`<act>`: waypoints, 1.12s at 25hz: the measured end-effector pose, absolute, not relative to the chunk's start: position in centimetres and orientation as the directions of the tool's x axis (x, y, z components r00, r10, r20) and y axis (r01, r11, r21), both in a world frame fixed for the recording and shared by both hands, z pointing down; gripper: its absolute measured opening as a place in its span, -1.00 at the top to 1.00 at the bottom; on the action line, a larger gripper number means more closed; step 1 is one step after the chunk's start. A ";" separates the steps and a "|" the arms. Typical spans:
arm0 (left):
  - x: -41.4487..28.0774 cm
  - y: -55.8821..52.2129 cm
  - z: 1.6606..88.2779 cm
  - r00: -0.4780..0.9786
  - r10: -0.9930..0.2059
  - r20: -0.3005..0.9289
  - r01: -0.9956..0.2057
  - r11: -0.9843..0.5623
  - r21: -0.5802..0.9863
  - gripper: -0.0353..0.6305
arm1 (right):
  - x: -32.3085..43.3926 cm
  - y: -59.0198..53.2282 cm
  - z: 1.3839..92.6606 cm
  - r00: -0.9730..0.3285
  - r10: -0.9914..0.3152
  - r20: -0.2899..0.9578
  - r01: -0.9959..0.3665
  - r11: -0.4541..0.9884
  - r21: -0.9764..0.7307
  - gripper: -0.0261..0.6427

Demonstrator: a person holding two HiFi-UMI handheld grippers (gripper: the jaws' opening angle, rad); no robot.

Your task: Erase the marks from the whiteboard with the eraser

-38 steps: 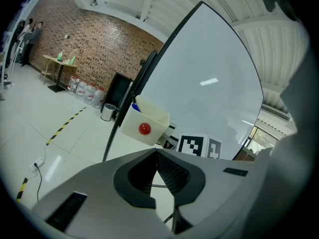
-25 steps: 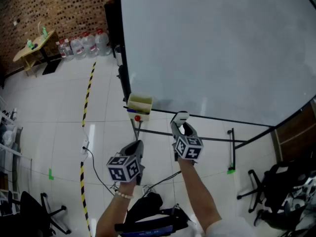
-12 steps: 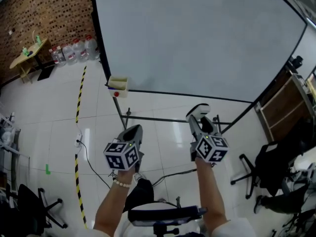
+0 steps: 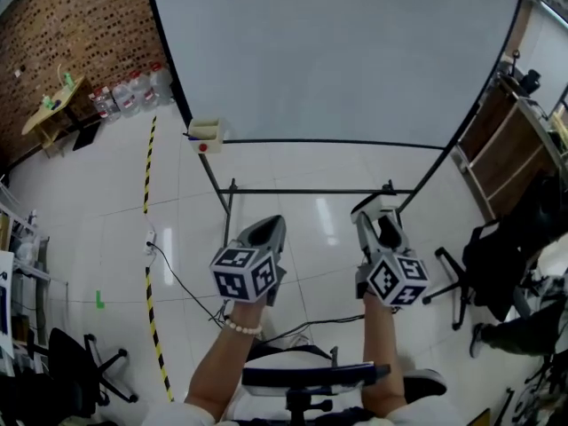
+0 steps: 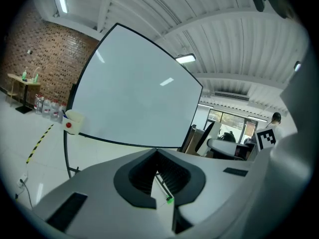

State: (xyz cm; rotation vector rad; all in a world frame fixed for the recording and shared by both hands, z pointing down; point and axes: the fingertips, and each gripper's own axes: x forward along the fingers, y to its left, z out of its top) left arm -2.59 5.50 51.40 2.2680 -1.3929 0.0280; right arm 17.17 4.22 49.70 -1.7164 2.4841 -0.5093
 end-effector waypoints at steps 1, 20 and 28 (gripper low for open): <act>-2.3 5.7 51.1 0.489 -0.834 0.255 -0.842 -0.376 0.386 0.92 | 17.4 4.7 49.7 -0.362 -0.924 0.122 -0.897 0.310 -0.316 0.17; -7.7 5.6 49.6 0.481 -0.848 0.223 -0.841 -0.374 0.391 0.92 | 11.3 5.6 47.4 -0.355 -0.932 0.081 -0.908 0.323 -0.267 0.18; -10.2 5.7 49.1 0.490 -0.848 0.201 -0.829 -0.383 0.408 0.93 | 8.4 6.1 47.3 -0.356 -0.931 0.086 -0.911 0.325 -0.256 0.18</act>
